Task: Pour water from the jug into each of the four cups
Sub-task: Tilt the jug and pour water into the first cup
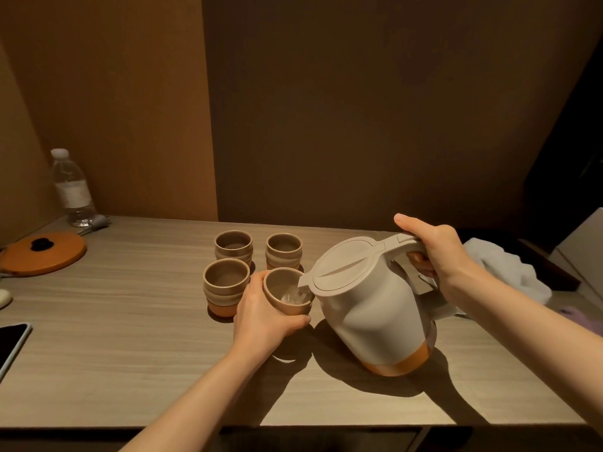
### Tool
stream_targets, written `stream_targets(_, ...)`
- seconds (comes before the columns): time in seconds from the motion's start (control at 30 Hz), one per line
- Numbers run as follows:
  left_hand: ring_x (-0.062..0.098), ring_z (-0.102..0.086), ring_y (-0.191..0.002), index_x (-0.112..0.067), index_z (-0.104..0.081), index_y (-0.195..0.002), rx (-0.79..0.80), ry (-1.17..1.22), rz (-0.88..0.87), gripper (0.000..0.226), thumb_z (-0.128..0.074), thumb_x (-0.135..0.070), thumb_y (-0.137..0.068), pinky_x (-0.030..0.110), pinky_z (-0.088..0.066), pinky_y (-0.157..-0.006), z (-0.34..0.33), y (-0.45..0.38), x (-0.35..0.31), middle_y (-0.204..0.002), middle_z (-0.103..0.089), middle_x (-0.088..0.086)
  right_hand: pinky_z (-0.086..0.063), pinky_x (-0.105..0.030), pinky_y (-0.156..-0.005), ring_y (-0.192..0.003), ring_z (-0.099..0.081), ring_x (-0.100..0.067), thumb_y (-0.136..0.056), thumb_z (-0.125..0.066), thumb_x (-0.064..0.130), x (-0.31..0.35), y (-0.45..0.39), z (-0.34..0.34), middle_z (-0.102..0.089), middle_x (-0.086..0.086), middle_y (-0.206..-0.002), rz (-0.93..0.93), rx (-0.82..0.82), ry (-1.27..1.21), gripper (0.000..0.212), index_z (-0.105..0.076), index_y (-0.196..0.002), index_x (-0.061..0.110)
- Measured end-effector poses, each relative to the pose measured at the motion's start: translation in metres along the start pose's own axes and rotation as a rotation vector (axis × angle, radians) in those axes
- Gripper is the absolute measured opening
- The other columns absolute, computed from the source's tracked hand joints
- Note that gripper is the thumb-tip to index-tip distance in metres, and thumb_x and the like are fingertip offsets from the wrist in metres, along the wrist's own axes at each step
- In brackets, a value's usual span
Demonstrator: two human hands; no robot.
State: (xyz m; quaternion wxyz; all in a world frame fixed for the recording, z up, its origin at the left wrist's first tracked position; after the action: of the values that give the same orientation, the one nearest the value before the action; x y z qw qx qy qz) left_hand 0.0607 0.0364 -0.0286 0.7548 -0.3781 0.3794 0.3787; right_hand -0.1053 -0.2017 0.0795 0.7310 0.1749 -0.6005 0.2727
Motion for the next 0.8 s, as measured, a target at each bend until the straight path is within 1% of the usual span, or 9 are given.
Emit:
stream_targets(0.1, 0.007, -0.053, -0.103, -0.042, -0.037, -0.114, 0.001, 0.014, 0.003, 0.093, -0.093, -0.040, -0.039, 0.028, -0.046, -0.082, -0.0004, 0.0013, -0.0005, -0.110, -0.055, -0.016, -0.037, -0.027, -0.058, -0.048, -0.044, -0.011, -0.083, -0.066, 0.049, -0.0001, 0.0008, -0.0004, -0.050, -0.001, -0.050, -0.004, -0.002, -0.002, 0.048, -0.054, -0.050, 0.016)
stream_targets(0.23, 0.009, -0.053, -0.105, -0.041, -0.036, -0.113, -0.010, 0.026, 0.008, 0.094, -0.093, -0.038, -0.038, 0.029, -0.047, -0.085, 0.0004, 0.0029, -0.0004, -0.112, -0.056, -0.014, -0.035, -0.027, -0.056, -0.042, -0.041, -0.009, -0.084, -0.066, 0.048, 0.0014, 0.0015, -0.0019, -0.045, 0.004, -0.041, -0.002, 0.005, -0.003, 0.050, -0.051, -0.047, 0.018)
stream_targets(0.43, 0.011, -0.053, -0.108, -0.040, -0.037, -0.114, -0.010, 0.036, 0.013, 0.095, -0.094, -0.038, -0.039, 0.032, -0.049, -0.088, 0.0002, 0.0026, -0.0005, -0.114, -0.057, -0.013, -0.035, -0.026, -0.054, -0.038, -0.040, -0.007, -0.083, -0.066, 0.049, 0.0014, 0.0007, -0.0031, -0.044, 0.005, -0.038, -0.008, 0.012, -0.012, 0.057, -0.051, -0.036, 0.022)
stream_targets(0.57, 0.011, -0.053, -0.108, -0.041, -0.037, -0.115, -0.017, 0.060, 0.025, 0.095, -0.093, -0.040, -0.038, 0.035, -0.050, -0.089, 0.0001, 0.0025, 0.0001, -0.115, -0.056, -0.013, -0.035, -0.026, -0.055, -0.043, -0.041, -0.010, -0.082, -0.067, 0.050, -0.0011, -0.0006, -0.0011, -0.048, 0.003, -0.044, -0.014, 0.005, -0.046, 0.053, -0.054, -0.040, 0.022)
stream_targets(0.67, 0.012, -0.053, -0.109, -0.039, -0.037, -0.117, -0.015, 0.069, 0.037, 0.096, -0.093, -0.040, -0.038, 0.036, -0.050, -0.090, -0.0010, 0.0013, 0.0000, -0.116, -0.056, -0.012, -0.032, -0.026, -0.052, -0.036, -0.039, -0.006, -0.084, -0.065, 0.050, -0.0036, -0.0006, -0.0001, -0.046, 0.005, -0.039, -0.022, 0.009, -0.057, 0.055, -0.054, -0.039, 0.022)
stream_targets(0.8, 0.012, -0.053, -0.110, -0.037, -0.038, -0.118, -0.014, 0.066, 0.035, 0.097, -0.093, -0.040, -0.039, 0.036, -0.051, -0.090, -0.0026, -0.0010, -0.0018, -0.117, -0.056, -0.012, -0.030, -0.025, -0.049, -0.033, -0.036, -0.005, -0.086, -0.064, 0.048, -0.0023, -0.0017, 0.0013, -0.043, 0.006, -0.037, -0.012, 0.010, -0.059, 0.051, -0.052, -0.046, 0.019)
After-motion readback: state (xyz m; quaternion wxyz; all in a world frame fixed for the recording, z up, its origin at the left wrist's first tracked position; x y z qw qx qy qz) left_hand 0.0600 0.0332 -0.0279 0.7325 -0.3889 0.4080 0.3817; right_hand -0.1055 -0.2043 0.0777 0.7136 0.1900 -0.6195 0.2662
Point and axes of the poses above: each hand's wrist, its own y-axis away from the middle knuckle, its own z-axis out of the back of the hand, x = y × z, the point moved 10 cm from there along -y, towards the middle knuckle
